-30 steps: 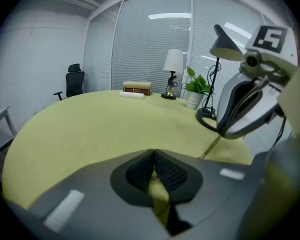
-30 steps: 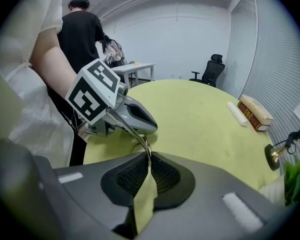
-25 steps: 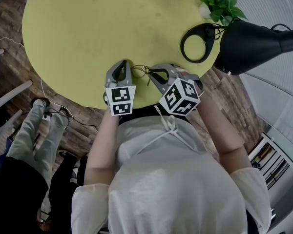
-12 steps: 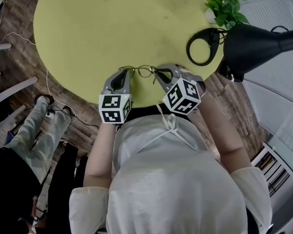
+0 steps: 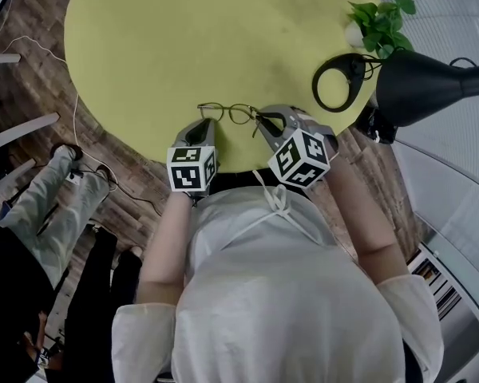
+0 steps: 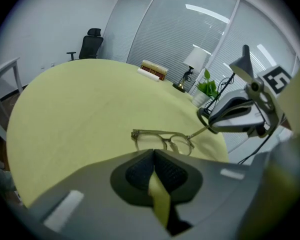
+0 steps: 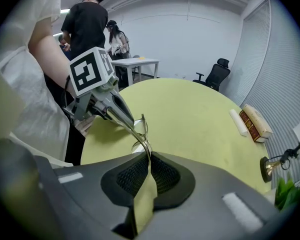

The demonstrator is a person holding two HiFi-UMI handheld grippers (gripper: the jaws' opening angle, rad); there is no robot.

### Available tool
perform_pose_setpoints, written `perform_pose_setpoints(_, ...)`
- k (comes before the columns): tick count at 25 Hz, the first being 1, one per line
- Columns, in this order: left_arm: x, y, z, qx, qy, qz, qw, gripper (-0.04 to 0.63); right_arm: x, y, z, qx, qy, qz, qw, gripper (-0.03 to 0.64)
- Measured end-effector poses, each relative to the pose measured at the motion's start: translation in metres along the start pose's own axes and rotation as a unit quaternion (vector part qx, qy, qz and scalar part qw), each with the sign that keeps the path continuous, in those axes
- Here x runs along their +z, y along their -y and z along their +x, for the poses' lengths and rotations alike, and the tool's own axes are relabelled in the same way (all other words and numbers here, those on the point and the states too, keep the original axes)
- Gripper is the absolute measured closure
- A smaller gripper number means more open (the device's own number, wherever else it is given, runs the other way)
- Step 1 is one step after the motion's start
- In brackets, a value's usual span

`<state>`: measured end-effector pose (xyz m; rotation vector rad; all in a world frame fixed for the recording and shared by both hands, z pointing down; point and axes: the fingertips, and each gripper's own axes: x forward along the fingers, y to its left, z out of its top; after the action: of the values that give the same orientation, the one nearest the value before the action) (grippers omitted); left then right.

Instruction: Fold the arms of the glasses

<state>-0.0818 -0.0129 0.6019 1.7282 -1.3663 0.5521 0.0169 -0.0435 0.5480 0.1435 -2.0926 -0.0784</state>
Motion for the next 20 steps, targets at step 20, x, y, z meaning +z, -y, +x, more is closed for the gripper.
perform_pose_setpoints(20, 0.001, -0.003, -0.001, -0.022, 0.012, -0.012, 0.9996, 0.589, 0.031, -0.003, 0.028, 0.028, -0.050, -0.087, 0.995, 0.600)
